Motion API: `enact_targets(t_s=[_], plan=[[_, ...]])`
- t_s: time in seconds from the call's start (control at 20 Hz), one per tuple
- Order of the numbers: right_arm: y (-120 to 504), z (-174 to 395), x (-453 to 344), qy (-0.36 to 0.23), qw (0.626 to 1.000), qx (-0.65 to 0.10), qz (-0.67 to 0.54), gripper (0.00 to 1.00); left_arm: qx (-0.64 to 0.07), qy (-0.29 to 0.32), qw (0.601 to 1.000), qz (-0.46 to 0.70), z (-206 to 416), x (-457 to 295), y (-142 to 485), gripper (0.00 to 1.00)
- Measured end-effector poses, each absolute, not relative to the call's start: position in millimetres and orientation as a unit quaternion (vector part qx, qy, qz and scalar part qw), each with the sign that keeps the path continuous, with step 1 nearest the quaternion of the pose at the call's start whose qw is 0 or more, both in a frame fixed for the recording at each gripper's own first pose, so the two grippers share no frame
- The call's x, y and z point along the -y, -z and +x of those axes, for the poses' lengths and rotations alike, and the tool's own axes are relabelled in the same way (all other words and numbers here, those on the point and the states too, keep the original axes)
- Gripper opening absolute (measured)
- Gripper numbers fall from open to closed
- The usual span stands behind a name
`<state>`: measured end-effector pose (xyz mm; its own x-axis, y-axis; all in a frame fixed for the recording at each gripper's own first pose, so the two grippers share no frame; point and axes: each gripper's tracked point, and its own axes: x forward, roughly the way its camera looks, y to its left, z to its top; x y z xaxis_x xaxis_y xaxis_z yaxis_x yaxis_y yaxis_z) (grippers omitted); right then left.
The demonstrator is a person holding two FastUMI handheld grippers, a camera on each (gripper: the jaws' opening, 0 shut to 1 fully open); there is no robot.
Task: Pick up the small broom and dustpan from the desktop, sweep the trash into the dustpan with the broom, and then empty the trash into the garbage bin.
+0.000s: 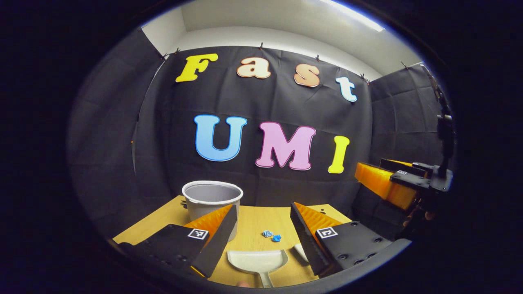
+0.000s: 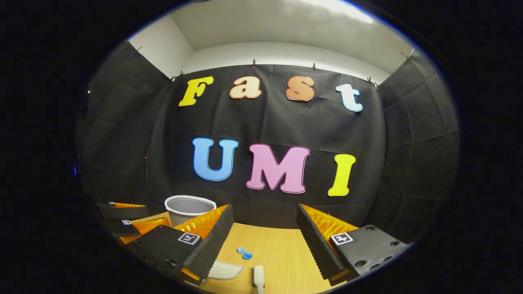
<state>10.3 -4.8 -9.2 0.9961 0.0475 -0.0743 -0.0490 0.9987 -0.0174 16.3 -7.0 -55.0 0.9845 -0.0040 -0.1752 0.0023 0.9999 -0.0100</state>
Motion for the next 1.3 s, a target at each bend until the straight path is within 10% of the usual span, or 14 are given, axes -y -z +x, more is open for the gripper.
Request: enact_targets(t_s=[0.6, 1.3], plan=[[40.5, 13.3, 12.6, -0.026, 0.996, -0.081, 0.013, 0.99, -0.339, -0.023, 0.94, 0.021, 28.3, 8.5, 216.3, 0.81], [92.2, -9.8, 25.2, -0.028, 0.977, -0.188, 0.096, 1.0, -0.635, -0.059, 0.768, -0.059, -0.7, 25.5, 369.5, 0.81]])
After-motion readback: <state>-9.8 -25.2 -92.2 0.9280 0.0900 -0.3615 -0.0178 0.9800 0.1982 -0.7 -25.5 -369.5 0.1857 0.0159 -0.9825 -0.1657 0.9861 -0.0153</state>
